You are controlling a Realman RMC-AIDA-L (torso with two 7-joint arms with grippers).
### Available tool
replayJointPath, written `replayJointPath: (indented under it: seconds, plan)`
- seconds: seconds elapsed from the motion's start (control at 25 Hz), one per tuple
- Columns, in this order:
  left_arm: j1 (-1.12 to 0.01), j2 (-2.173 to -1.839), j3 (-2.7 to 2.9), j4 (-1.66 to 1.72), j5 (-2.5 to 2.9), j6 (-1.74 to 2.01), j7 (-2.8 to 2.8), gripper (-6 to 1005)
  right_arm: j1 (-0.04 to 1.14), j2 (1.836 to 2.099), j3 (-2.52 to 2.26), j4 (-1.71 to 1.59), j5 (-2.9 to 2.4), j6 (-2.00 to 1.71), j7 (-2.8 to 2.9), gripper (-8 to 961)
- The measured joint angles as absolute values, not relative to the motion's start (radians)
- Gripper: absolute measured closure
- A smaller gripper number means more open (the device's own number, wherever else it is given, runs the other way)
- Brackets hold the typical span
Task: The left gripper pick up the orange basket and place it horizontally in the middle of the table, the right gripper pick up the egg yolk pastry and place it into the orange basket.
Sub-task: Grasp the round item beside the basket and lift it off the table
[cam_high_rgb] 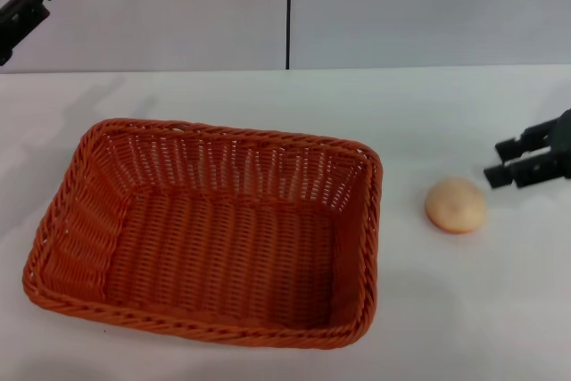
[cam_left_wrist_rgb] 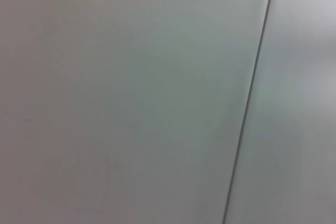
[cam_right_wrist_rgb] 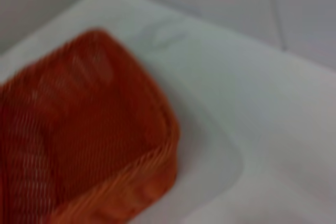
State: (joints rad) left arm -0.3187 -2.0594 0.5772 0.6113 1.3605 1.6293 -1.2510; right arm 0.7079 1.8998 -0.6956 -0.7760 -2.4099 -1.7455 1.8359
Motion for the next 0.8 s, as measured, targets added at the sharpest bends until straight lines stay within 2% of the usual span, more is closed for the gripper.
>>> replayJointPath:
  seconds: [0.24, 0.28, 0.36, 0.68, 0.8]
  plan:
    - [-0.323, -2.061, 0.59, 0.599, 1.362, 1.633, -1.248, 301, 0.715, 1.923, -0.8, -0.802, -2.429, -1.726, 1.858, 331]
    - [-0.325, -2.061, 0.596, 0.592, 1.362, 1.633, -1.248, 301, 0.725, 1.938, -0.806, -0.807, -2.459, -1.708, 1.86, 331]
    - [-0.327, -2.061, 0.6, 0.588, 1.362, 1.633, -1.247, 302, 0.728, 1.944, -0.806, -0.808, -2.476, -1.697, 1.861, 332]
    - [-0.331, -2.062, 0.621, 0.581, 1.362, 1.634, -1.25, 308, 0.77, 2.01, -0.813, -0.802, -2.583, -1.604, 1.877, 347]
    - [-0.331, -2.061, 0.625, 0.573, 1.362, 1.634, -1.251, 308, 0.773, 2.015, -0.818, -0.801, -2.585, -1.588, 1.879, 353]
